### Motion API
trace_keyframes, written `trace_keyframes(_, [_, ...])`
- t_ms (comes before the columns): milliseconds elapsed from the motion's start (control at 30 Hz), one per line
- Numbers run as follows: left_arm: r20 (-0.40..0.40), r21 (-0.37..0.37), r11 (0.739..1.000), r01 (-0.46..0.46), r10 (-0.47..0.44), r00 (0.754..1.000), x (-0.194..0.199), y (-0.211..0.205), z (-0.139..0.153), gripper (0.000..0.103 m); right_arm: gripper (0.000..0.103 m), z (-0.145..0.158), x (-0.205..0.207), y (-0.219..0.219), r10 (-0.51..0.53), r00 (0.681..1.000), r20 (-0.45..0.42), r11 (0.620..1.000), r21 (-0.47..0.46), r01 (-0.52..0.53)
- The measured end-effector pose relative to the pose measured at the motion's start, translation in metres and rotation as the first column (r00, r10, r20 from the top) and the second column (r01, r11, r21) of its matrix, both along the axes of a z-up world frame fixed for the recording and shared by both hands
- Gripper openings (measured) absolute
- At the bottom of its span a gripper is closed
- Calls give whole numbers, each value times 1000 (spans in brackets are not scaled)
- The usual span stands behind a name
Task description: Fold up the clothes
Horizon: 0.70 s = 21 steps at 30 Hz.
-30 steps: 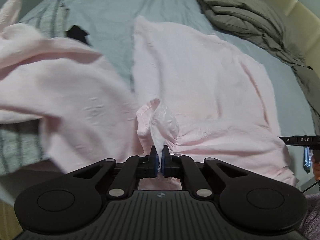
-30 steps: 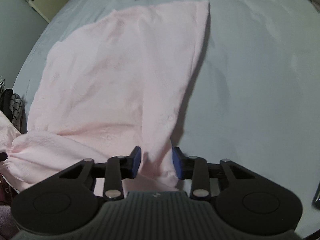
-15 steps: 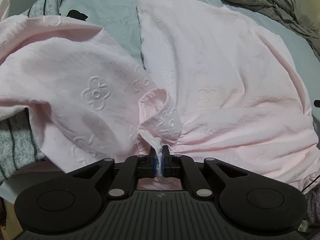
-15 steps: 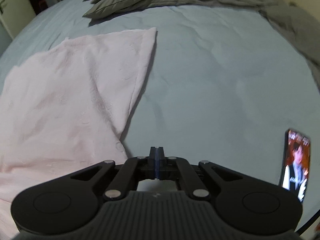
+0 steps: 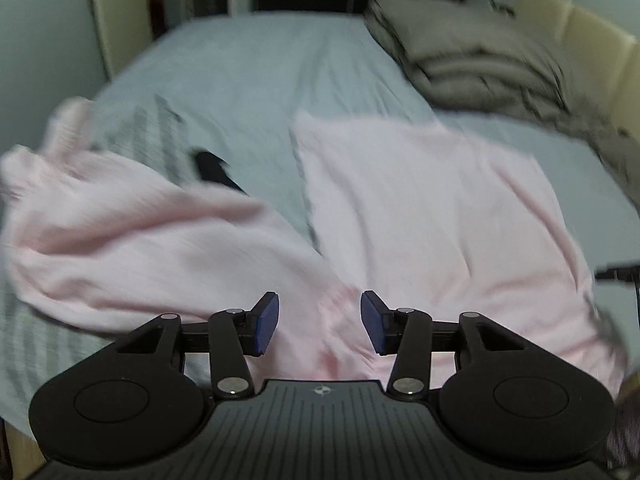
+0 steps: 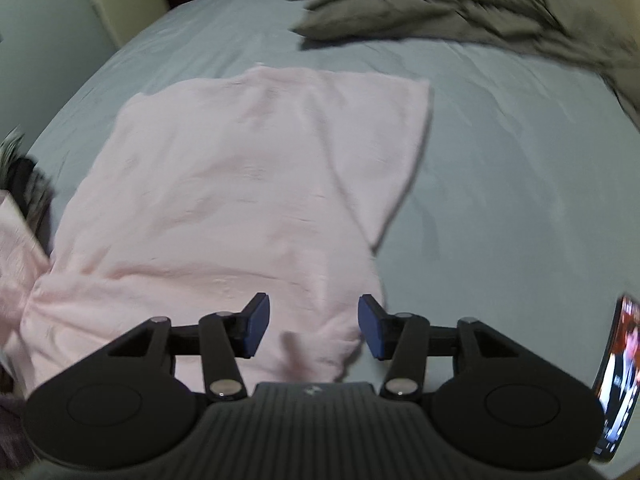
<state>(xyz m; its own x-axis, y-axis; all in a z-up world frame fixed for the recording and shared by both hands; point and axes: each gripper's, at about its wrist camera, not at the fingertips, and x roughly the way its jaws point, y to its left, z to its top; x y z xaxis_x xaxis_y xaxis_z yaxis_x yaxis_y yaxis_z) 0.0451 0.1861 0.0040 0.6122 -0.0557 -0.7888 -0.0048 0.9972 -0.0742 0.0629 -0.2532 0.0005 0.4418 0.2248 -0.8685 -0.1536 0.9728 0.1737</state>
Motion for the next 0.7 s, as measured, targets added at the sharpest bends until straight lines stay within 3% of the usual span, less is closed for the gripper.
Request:
trace_keyframes(167, [69,-40,984,-172,175,982,-8,52,21,48,53,6,-5,12,46,999,5,999,10,-47])
trace_keyframes(267, [106,-20,970,-244,244,964,-11,77,30,48,53,6,-5,16,57,998,4,998,10,-57])
trace_keyframes(367, [151,10,949,-315,310,939,-11,104,36,48,53,6,-4,19,65,998,0,998,10,-65])
trace_keyframes(467, [177,-5,915,-403,398,900,-5,133,35,49,54,3,-2,24,75,997,-5,997,9,-75])
trace_keyframes(567, [174,-49,876,-479,480,860,4,165,28,49,54,1,-1,29,85,996,-10,996,5,-85])
trace_keyframes(700, [115,-100,858,-503,513,851,18,184,14,46,55,3,-1,34,100,995,-7,995,5,-100])
